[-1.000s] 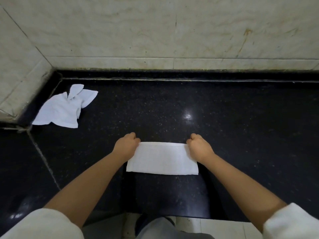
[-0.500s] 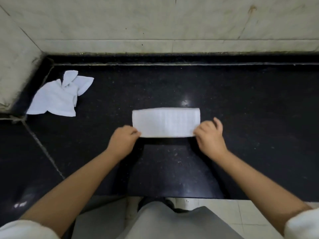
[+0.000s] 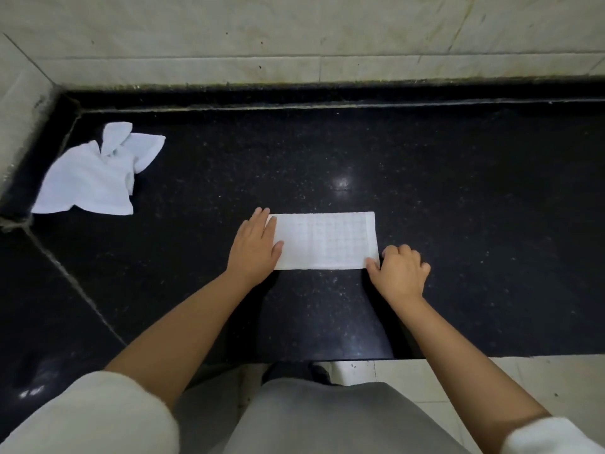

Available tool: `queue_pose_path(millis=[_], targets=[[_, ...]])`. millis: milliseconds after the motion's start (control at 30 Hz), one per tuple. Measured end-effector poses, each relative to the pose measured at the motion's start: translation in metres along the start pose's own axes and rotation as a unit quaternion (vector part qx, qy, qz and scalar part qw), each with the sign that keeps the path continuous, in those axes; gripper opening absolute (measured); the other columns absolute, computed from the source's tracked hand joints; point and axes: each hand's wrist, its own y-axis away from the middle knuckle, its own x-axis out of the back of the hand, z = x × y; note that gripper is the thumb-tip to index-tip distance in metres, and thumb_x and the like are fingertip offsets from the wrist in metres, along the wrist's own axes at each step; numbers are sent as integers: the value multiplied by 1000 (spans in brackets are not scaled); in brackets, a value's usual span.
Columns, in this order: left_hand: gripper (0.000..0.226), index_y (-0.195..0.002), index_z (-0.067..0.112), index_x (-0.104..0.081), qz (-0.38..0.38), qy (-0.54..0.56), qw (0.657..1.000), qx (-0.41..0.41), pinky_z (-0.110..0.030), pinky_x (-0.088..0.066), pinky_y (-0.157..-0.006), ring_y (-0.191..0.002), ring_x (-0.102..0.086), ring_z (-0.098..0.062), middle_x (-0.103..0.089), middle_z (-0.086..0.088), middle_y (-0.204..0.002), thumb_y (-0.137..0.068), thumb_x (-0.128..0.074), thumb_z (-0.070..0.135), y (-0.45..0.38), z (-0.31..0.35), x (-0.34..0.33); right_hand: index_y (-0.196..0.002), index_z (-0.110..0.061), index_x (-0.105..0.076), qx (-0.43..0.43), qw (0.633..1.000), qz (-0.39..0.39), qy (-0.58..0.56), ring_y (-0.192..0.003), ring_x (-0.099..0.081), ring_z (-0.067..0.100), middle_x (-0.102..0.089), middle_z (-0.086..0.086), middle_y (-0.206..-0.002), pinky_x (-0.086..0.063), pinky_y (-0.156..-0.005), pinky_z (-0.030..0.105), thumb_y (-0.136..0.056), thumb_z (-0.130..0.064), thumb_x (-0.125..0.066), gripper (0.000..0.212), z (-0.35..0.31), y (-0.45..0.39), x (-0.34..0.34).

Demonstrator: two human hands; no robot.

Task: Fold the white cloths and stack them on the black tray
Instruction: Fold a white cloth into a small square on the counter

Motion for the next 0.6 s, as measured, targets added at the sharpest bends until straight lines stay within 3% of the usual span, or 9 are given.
queue_pose_path(millis=[100,300,400,467,533,600], targets=[[63,-149,6,-6,-64,-12,997,37,-36,0,-119,-147,5,-22,3,-10,-158,-100,-27,39,-10,5,-14,-114,-5,-54,-39,999,-31,18,-115,-47,29,-55,12,-122,-33,-95,40,-91,-33,-47,37,-12,-4,-1],[66,-149,9,2,-78,-8,996,53,-36,2,-120,-147,8,-20,8,-7,-158,-99,-23,44,-9,3,-25,-91,-11,-58,-143,985,-78,-55,-107,-50,27,-60,9,-108,-31,-90,37,-86,-16,-47,14,-29,-11,1],[66,-149,9,1,-78,-3,996,51,-36,2,-119,-147,8,-20,7,-7,-159,-99,-23,44,-10,4,-23,-81,-13,-49,-155,980,-55,-109,-91,-54,25,-59,6,-89,-27,-80,35,-84,-16,-49,4,-32,-10,4],[66,-149,9,-1,-78,13,996,40,-36,2,-119,-147,6,-20,5,-7,-159,-99,-25,44,-9,2,-21,-81,-12,-47,-160,965,-30,-207,-78,-50,22,-54,3,-78,-35,-79,34,-82,-11,-51,4,-37,-8,13],[63,-149,9,-5,-68,49,996,25,-35,0,-119,-147,4,-20,2,-6,-159,-99,-27,41,-9,-5,-14,-77,-9,-45,-143,932,17,-331,-69,-46,21,-49,0,-68,-40,-61,28,-79,-2,-51,9,-50,-4,24],[60,-148,7,-12,-29,86,995,28,-35,-3,-119,-147,1,-20,-5,-7,-159,-99,-32,36,-6,-21,-5,-75,-10,-44,-95,919,72,-377,-61,-43,16,-45,-3,-65,-34,-51,19,-79,1,-51,13,-69,4,32]])
